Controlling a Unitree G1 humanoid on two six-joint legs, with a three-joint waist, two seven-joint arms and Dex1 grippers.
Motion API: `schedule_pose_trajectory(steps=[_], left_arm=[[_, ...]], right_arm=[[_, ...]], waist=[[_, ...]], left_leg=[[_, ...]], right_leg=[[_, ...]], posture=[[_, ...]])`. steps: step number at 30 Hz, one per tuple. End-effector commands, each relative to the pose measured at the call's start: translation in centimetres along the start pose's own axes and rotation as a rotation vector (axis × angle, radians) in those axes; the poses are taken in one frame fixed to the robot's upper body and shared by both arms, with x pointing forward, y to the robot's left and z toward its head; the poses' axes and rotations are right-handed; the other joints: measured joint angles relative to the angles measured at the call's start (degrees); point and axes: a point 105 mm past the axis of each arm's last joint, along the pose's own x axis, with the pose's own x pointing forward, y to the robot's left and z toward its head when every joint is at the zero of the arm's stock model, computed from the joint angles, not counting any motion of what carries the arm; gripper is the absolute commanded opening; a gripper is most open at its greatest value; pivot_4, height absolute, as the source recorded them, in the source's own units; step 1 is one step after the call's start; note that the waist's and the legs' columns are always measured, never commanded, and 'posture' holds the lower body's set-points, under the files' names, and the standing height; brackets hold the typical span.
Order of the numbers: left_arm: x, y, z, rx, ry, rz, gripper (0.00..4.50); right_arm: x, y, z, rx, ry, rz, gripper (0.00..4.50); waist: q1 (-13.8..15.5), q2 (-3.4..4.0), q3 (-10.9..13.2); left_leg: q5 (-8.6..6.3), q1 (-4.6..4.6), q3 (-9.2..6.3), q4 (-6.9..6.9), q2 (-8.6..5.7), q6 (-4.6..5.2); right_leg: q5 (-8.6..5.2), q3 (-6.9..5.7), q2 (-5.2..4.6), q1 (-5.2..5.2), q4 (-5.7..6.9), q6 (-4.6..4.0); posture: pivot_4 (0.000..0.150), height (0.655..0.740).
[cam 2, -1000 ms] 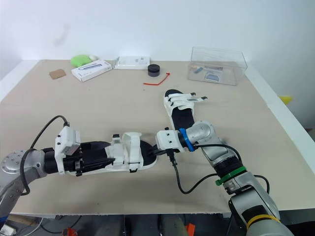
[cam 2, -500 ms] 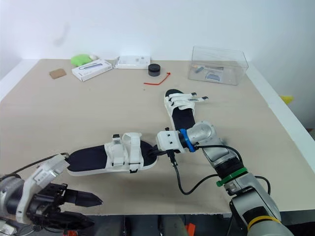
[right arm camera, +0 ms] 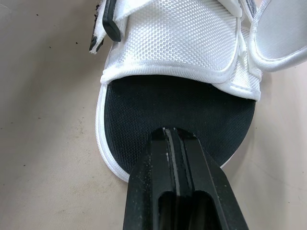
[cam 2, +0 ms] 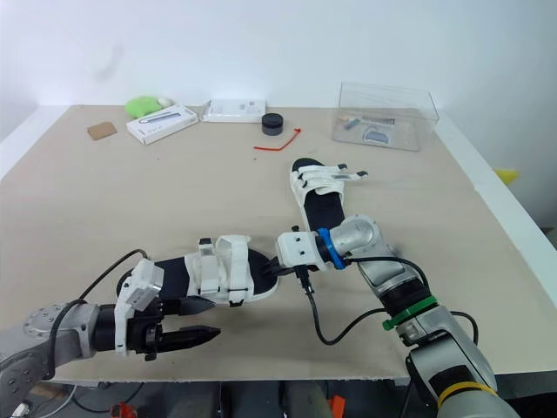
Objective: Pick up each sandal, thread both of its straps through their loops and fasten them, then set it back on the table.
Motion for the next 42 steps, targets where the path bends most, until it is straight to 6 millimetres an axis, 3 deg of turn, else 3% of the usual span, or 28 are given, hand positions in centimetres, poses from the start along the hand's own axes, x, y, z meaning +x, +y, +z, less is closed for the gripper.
schedule_pose_trajectory(steps=[1, 18, 25, 28, 32, 33, 37, 42], left_arm=[[0.4, 0.4, 0.3, 0.043, -0.016, 0.002, 2.93], [2.3, 2.0, 0.7, 0.128, -0.037, 0.019, 2.93], [2.8, 1.4, 0.4, 0.1, -0.023, -0.042, 2.93], [2.9, 1.7, 0.1, 0.103, -0.005, -0.03, 2.15], [2.9, 2.9, 0.1, 0.092, -0.006, 0.022, 0.22], [2.9, 3.0, 0.0, 0.093, -0.001, 0.028, 0.02], [2.9, 2.8, -0.3, 0.094, 0.006, 0.009, 0.02], [1.9, 0.2, -1.5, 0.063, 0.061, -0.104, 0.02]], right_arm=[[0.0, 2.0, -3.7, 0.11, 0.148, 0.052, 0.0], [0.0, 1.8, -3.7, 0.113, 0.149, 0.042, 0.0], [-0.1, 1.7, -3.7, 0.113, 0.152, 0.037, 0.0], [-0.1, 1.8, -3.7, 0.114, 0.152, 0.037, 0.0], [-0.1, 1.9, -3.7, 0.116, 0.152, 0.038, 0.0], [-0.1, 1.9, -3.7, 0.116, 0.152, 0.038, 0.0], [0.0, 2.0, -3.7, 0.116, 0.151, 0.039, 0.0], [0.0, 2.0, -3.7, 0.116, 0.152, 0.039, 0.0]], waist=[[0.0, 0.0, 0.0], [0.0, 0.0, 0.0], [0.0, 0.0, 0.0], [0.0, 0.0, 0.0], [0.0, 0.0, 0.0], [0.0, 0.0, 0.0], [0.0, 0.0, 0.0], [0.0, 0.01, 0.0]], left_leg=[[0.0, 0.0, 0.0, 0.0, 0.0, 0.0], [0.01, 0.0, -0.01, 0.01, 0.0, 0.02], [0.01, -0.01, 0.0, 0.01, 0.0, 0.02], [0.01, -0.01, 0.0, 0.01, 0.0, 0.02], [0.01, -0.01, 0.0, 0.01, 0.0, 0.02], [0.01, -0.01, 0.0, 0.01, 0.0, 0.02], [0.0, -0.02, 0.0, 0.01, 0.0, 0.03], [0.0, -0.02, 0.0, 0.0, 0.01, 0.03]], right_leg=[[0.0, 0.01, 0.0, 0.0, 0.0, 0.0], [0.03, -0.01, 0.0, 0.01, 0.0, 0.05], [0.03, 0.0, -0.01, 0.01, 0.0, 0.05], [0.03, -0.01, -0.01, 0.01, 0.0, 0.05], [0.03, -0.01, 0.0, 0.01, 0.0, 0.05], [0.03, -0.01, 0.0, 0.01, 0.0, 0.05], [0.03, 0.0, 0.0, 0.01, 0.0, 0.05], [0.02, 0.0, 0.01, 0.0, -0.01, 0.03]], posture=[[0.15, 0.74], [0.15, 0.74], [0.15, 0.74], [0.15, 0.74], [0.15, 0.74], [0.15, 0.74], [0.15, 0.74], [0.15, 0.74]])
